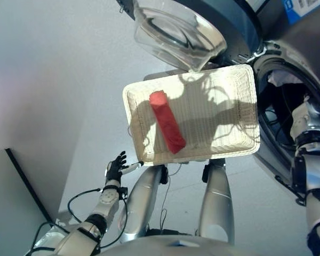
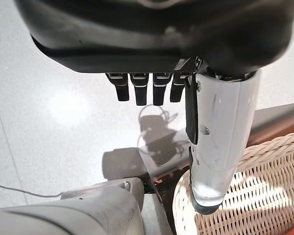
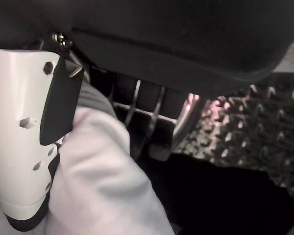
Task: Pick up the clothes and place them into the washing machine
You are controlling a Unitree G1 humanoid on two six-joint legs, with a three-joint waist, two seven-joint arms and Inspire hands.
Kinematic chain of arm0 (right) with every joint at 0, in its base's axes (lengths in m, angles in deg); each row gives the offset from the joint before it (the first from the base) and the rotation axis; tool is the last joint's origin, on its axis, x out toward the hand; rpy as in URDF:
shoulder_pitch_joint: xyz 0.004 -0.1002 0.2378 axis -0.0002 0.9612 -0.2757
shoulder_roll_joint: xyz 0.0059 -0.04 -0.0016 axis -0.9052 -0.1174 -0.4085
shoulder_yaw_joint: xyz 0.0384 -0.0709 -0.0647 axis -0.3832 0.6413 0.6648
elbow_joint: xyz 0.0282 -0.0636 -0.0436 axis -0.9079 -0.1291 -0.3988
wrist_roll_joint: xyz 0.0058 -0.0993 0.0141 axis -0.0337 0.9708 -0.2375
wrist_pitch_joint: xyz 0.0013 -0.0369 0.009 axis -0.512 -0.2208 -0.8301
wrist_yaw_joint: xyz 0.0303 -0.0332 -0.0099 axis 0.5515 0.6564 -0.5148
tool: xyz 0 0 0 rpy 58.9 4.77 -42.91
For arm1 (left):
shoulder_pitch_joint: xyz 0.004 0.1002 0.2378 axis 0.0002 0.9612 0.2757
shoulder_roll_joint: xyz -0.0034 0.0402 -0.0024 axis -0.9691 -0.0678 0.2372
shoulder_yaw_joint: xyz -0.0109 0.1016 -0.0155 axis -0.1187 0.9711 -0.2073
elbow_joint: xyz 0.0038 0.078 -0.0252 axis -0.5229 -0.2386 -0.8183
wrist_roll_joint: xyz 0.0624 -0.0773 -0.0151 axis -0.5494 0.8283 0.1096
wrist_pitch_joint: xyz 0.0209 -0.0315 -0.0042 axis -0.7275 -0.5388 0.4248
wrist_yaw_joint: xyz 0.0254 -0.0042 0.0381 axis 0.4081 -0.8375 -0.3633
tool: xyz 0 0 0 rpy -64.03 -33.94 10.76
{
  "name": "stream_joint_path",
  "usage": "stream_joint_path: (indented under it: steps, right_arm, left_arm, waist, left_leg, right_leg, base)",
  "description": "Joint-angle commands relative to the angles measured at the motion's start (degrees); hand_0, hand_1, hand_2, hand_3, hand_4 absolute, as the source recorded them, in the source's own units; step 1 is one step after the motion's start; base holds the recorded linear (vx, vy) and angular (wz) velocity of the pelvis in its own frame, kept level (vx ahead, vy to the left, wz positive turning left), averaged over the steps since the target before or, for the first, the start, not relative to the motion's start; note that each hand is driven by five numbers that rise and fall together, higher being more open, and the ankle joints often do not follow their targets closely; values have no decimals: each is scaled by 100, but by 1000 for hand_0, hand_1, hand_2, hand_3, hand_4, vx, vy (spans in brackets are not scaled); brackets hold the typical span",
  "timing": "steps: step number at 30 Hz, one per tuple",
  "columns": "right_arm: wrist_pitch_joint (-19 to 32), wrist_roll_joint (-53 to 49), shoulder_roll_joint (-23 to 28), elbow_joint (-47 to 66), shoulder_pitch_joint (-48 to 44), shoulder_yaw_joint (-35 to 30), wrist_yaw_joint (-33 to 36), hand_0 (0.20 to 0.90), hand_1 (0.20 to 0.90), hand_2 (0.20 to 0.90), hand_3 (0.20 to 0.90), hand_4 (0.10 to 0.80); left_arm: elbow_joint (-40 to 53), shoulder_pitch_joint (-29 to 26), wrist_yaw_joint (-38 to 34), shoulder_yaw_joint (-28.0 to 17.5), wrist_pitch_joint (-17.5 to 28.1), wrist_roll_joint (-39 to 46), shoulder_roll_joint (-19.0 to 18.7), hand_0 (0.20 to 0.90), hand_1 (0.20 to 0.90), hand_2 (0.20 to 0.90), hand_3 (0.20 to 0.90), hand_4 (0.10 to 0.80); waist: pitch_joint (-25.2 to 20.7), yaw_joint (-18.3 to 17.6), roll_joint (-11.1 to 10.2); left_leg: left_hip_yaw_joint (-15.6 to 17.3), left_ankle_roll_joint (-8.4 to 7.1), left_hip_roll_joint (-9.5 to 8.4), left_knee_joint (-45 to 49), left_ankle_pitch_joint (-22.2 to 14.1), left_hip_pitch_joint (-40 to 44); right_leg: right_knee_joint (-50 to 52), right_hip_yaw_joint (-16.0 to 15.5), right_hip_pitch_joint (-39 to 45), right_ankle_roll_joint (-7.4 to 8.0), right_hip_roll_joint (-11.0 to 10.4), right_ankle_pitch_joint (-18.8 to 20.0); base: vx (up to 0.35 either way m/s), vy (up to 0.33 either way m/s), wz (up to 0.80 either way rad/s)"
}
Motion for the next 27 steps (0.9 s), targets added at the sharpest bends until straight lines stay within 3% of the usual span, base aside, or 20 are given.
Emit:
stream_joint_path:
  steps: [1, 6, 18, 27]
  right_arm:
    - [395, 221, 1015, 379, -500, 406, 183, 900, 900, 900, 900, 800]
    - [356, -111, 715, 97, -404, 476, -298, 900, 900, 900, 900, 800]
    - [357, -222, 137, -9, -213, 570, -584, 900, 900, 900, 900, 800]
    - [378, -506, -873, -38, 242, 593, -999, 900, 900, 900, 900, 800]
  left_arm:
    - [-315, 303, -213, -82, 66, 25, -89, 900, 900, 900, 900, 800]
    - [-398, 291, -111, -78, 32, 106, -82, 900, 900, 900, 900, 800]
    - [-533, 251, -114, -166, 31, 136, -120, 900, 900, 900, 900, 800]
    - [-656, 168, -127, -216, 34, 146, -67, 900, 900, 900, 900, 800]
  waist:
    - [-403, -21, -124]
    - [-394, -42, -196]
    - [-358, -37, -299]
    - [-346, -32, -450]
  left_leg:
    - [-221, -781, 74, 390, -62, -403]
    - [-257, -786, 87, 421, -72, -392]
    - [-308, -794, 123, 448, -60, -383]
    - [-335, -798, 175, 549, -82, -366]
  right_leg:
    - [-35, -146, 168, -88, -40, 6]
    - [-8, -178, 189, -116, -13, -15]
    - [2, -208, 253, -142, 31, -45]
    - [49, -270, 330, -185, 75, -99]
  base:
    - [-21, -14, 4]
    - [8, -18, 5]
    - [3, -3, 4]
    - [0, 0, 0]
